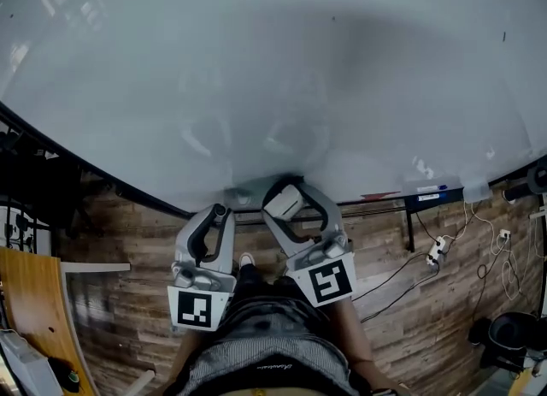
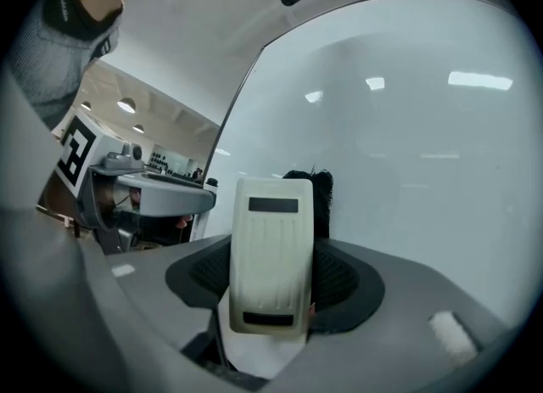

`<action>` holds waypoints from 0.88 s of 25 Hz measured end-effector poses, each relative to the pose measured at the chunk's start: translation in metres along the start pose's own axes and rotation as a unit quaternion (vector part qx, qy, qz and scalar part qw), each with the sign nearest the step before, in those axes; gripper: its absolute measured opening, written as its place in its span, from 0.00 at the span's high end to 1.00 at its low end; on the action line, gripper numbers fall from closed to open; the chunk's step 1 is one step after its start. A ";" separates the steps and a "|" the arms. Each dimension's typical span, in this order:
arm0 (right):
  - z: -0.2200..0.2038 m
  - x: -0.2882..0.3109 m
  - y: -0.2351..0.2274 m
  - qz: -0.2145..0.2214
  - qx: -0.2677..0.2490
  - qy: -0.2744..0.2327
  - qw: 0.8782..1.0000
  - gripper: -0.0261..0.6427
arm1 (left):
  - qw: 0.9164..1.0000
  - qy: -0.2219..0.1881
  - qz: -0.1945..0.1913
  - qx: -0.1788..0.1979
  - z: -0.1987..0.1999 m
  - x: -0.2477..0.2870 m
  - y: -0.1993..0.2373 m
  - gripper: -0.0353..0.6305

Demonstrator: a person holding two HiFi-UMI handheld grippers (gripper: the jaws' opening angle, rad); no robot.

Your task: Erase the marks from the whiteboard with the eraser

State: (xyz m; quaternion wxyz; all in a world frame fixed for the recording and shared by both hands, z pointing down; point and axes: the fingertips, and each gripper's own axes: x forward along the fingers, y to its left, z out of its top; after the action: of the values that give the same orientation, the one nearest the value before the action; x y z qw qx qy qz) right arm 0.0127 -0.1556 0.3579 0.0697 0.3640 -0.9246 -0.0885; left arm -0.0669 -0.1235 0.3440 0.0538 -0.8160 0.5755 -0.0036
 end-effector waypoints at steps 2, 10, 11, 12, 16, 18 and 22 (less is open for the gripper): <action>-0.007 -0.012 -0.018 -0.022 0.003 0.007 1.000 0.57 | 1.000 0.000 -0.008 0.001 0.001 0.005 -0.010 0.84; -0.025 -0.047 -0.064 -0.081 0.011 0.031 0.996 0.57 | 1.000 0.001 -0.004 0.002 0.002 0.005 -0.027 0.84; -0.026 -0.048 -0.065 -0.079 0.008 0.033 0.996 0.57 | 1.000 0.002 -0.002 0.004 0.002 0.005 -0.028 0.84; -0.026 -0.048 -0.065 -0.078 0.007 0.034 0.996 0.57 | 1.000 0.003 -0.001 0.006 0.001 0.004 -0.029 0.84; -0.026 -0.047 -0.059 -0.076 0.010 0.030 0.997 0.57 | 1.000 -0.002 -0.004 0.005 0.005 0.004 -0.039 0.84; -0.026 -0.047 -0.053 -0.072 0.006 0.029 0.997 0.57 | 1.000 -0.007 -0.013 0.011 0.008 0.005 -0.046 0.84; -0.020 -0.050 -0.034 -0.066 -0.004 0.027 0.997 0.57 | 1.000 -0.014 -0.026 0.003 0.013 0.003 -0.058 0.84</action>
State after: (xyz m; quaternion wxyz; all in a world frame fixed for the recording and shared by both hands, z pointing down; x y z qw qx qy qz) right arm 0.0755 -0.1485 0.3671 0.0896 0.4262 -0.8960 -0.0866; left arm -0.0105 -0.1063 0.3366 0.0643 -0.8304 0.5534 0.0041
